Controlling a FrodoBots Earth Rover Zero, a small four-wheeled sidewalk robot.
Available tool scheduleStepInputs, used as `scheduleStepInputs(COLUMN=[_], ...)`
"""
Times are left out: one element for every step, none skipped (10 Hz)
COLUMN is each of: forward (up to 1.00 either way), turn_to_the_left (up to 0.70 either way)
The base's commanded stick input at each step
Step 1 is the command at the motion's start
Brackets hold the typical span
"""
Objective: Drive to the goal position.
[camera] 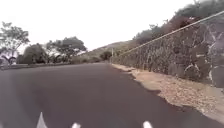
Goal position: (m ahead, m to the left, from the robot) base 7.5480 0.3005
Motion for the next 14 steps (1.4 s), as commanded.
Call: scheduleStepInputs(forward=[0.7,0.7,0.7,0.7,0.7,0.7,0.7,0.85,0.85,0.85,0.85,0.85,0.85,0.85], turn_to_the_left=[0.0,0.0,0.0,0.0,0.0,0.0,0.0,-0.14,-0.18,-0.22,0.0,0.0,-0.24,-0.15])
